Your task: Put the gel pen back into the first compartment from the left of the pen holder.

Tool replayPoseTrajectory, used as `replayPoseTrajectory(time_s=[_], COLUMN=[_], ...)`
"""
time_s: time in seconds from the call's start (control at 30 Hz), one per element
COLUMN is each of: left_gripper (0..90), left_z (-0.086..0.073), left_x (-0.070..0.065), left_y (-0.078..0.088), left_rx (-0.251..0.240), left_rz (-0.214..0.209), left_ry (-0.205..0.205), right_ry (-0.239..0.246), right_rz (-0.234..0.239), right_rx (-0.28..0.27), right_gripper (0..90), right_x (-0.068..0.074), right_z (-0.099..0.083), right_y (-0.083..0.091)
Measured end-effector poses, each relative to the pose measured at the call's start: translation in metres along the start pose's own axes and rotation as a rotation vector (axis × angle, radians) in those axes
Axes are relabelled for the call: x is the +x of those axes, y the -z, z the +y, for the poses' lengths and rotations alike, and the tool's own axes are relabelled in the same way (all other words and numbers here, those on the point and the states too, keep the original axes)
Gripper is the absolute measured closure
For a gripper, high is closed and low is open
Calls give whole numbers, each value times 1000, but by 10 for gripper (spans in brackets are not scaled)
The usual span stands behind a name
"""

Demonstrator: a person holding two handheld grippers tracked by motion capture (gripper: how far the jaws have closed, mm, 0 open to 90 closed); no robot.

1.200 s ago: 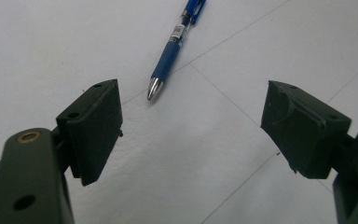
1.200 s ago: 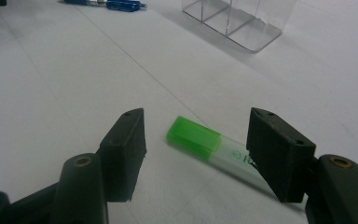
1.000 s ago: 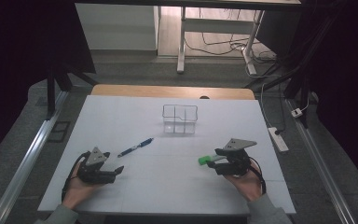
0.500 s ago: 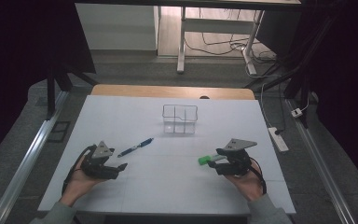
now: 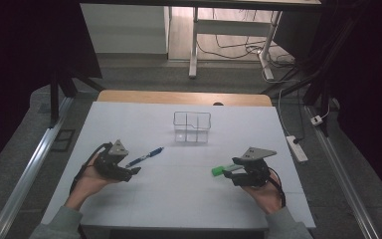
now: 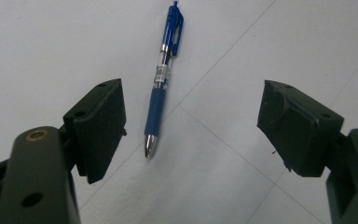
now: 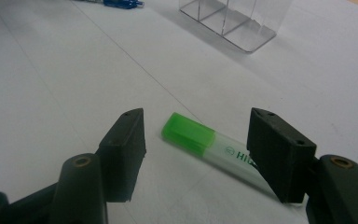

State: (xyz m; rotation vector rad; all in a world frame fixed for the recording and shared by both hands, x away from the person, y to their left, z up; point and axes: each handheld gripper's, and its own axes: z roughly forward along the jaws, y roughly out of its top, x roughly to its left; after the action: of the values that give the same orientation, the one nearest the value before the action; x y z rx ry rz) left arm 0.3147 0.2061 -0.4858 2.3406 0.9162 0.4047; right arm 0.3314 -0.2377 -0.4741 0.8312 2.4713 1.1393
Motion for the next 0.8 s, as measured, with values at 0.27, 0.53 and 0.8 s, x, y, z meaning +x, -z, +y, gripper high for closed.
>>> replayPoseTrajectory(time_s=[0.27, 0.53, 0.8], left_gripper=[247, 265, 300], left_z=[14, 19, 22], left_x=[9, 23, 30], left_y=[-11, -22, -38], left_rx=[54, 95, 159], left_rz=[-15, -48, -57], left_ry=[-29, -7, -12], right_ry=[-6, -12, -15], right_rz=[4, 4, 2], right_rx=[3, 8, 12], right_gripper=[371, 369, 366], right_x=[-2, -3, -4], right_z=[-1, -2, -2], right_y=[0, -1, -2])
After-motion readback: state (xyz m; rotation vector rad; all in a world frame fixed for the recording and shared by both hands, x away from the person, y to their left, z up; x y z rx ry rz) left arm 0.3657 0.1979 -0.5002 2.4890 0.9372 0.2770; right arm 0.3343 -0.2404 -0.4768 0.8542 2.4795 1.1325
